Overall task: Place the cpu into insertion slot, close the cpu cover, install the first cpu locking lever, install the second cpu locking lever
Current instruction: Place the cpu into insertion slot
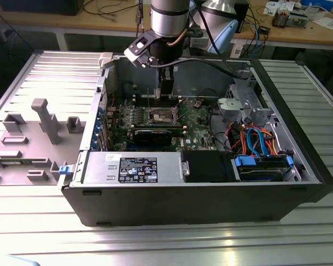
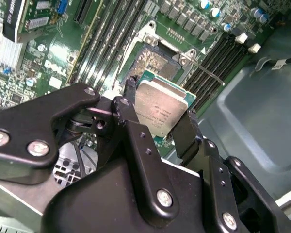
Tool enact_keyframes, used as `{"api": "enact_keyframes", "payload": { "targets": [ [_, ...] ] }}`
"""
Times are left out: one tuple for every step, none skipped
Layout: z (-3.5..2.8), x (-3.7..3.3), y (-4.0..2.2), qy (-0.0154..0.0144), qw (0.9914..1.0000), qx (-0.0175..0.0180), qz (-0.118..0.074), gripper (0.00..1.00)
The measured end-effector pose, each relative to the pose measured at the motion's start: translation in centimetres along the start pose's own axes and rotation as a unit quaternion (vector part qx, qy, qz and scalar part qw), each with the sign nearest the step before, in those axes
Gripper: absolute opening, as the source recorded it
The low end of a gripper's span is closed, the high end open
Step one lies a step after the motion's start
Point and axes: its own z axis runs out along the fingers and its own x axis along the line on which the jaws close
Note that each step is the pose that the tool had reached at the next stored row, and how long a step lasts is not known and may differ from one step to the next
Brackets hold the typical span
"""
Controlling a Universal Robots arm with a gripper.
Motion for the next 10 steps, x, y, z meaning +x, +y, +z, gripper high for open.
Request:
{"api": "enact_keyframes", "payload": {
  "targets": [
    [0.01, 0.0, 0.0, 0.0, 1.0, 0.0, 0.0, 0.55],
    [0.04, 0.01, 0.0, 0.0001, 1.0, -0.0006, 0.0, 0.55],
    [0.14, 0.01, 0.0, 0.0, 0.99999, -0.0039, 0.0, 0.55],
    [0.27, 0.01, 0.01, -0.0001, 0.99998, -0.0061, 0.0, 0.55],
    [0.44, 0.01, 0.0, -0.0002, 0.99997, -0.0081, 0.0, 0.55],
    [0.75, 0.0, -0.03, -0.0002, 0.99996, -0.0091, 0.0, 0.55],
    [1.23, 0.0, -0.07, -0.0003, 0.99996, -0.0095, 0.0, 0.55],
    [1.5, -0.01, -0.07, -0.0002, 0.99995, -0.0095, 0.0, 0.55],
    [1.81, -0.01, -0.07, -0.0002, 0.99995, -0.0095, 0.0, 0.55],
    [2.05, -0.02, -0.07, -0.0003, 0.99996, -0.0095, 0.0, 0.55]
  ]
}}
